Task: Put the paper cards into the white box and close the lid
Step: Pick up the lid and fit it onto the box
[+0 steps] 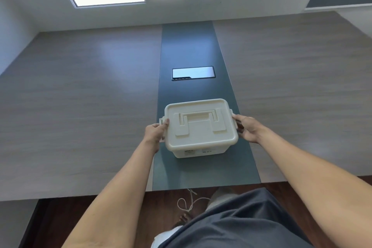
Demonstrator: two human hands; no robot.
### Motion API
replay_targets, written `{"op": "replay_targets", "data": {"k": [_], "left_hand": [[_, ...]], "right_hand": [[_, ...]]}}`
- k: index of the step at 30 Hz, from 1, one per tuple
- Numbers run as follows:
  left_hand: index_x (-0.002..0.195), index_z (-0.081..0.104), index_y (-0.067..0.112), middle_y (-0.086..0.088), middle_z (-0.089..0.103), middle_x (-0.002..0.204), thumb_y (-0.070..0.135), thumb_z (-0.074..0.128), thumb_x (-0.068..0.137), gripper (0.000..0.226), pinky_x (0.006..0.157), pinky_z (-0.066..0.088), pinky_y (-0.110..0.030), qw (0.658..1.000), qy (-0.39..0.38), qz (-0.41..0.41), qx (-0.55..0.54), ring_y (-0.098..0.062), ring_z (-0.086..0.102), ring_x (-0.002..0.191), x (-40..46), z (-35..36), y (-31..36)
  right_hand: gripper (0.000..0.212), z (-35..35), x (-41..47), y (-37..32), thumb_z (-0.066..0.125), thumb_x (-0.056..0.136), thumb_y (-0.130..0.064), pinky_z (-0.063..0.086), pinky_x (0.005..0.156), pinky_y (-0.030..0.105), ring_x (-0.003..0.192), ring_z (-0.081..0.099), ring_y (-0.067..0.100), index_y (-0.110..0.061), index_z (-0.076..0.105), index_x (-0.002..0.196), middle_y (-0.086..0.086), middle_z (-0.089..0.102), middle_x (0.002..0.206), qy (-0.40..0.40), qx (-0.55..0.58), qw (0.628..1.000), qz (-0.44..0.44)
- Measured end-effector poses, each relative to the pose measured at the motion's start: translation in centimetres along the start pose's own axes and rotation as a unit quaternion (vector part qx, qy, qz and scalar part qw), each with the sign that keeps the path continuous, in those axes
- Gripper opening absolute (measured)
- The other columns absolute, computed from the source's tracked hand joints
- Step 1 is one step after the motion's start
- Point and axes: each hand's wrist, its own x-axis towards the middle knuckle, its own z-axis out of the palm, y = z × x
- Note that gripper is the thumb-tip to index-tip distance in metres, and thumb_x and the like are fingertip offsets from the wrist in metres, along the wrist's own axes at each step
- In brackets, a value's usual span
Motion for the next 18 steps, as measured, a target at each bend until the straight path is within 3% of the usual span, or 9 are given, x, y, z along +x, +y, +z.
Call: {"op": "replay_targets", "data": {"k": [2,4,6,10,14,18], "left_hand": [[0.085,0.065,0.008,-0.006,0.070,0.086,0.023,0.075,0.085,0.019,0.069,0.053,-0.034,0.999,0.013,0.037,0.019,-0.022,0.063,0.076,0.1,-0.1,0.2],[0.082,0.068,0.010,-0.007,0.071,0.088,0.020,0.077,0.083,0.014,0.081,0.054,-0.041,0.996,0.018,0.073,0.037,-0.024,0.065,0.083,0.2,-0.2,0.4],[0.088,0.070,0.010,-0.008,0.073,0.093,0.019,0.079,0.081,0.015,0.088,0.056,-0.043,0.994,0.029,0.088,0.053,-0.025,0.069,0.088,0.3,-0.1,0.6],[0.087,0.074,0.012,-0.005,0.075,0.089,0.022,0.079,0.079,0.014,0.084,0.058,-0.045,0.989,0.062,0.102,0.092,-0.025,0.072,0.086,0.5,0.4,1.0],[0.073,0.070,0.020,-0.005,0.075,0.084,0.026,0.077,0.079,0.012,0.080,0.058,-0.044,0.979,0.098,0.113,0.138,-0.026,0.072,0.082,0.3,0.8,1.4],[0.082,0.075,0.014,-0.005,0.074,0.084,0.026,0.073,0.084,0.012,0.081,0.057,-0.039,0.963,0.123,0.142,0.195,-0.026,0.070,0.084,0.1,1.0,2.0]], "right_hand": [[0.029,0.0,0.4,-0.1,0.068,0.092,-0.022,0.055,0.068,0.035,0.071,0.067,0.020,-0.002,0.068,0.114,0.008,0.071,0.092,0.033,-0.011,0.999,-0.032],[0.037,0.1,0.5,-0.3,0.073,0.088,-0.017,0.057,0.078,0.042,0.084,0.068,0.027,0.001,0.066,0.120,0.014,0.073,0.104,0.065,-0.029,0.995,-0.071],[0.032,0.1,0.2,-0.7,0.074,0.088,-0.014,0.056,0.082,0.044,0.082,0.067,0.025,-0.003,0.066,0.117,0.011,0.073,0.098,0.081,-0.063,0.990,-0.101],[0.025,0.7,0.1,-1.0,0.072,0.090,-0.014,0.056,0.081,0.035,0.084,0.066,0.020,-0.001,0.069,0.110,0.012,0.072,0.105,0.114,-0.111,0.975,-0.153],[0.032,1.7,-0.7,-0.9,0.081,0.082,-0.026,0.052,0.080,0.029,0.089,0.067,0.017,-0.006,0.072,0.106,0.003,0.073,0.100,0.125,-0.127,0.967,-0.183],[0.039,2.2,-0.7,-0.7,0.085,0.076,-0.020,0.055,0.083,0.030,0.093,0.070,0.019,-0.006,0.073,0.109,0.004,0.074,0.103,0.125,-0.141,0.962,-0.198]]}}
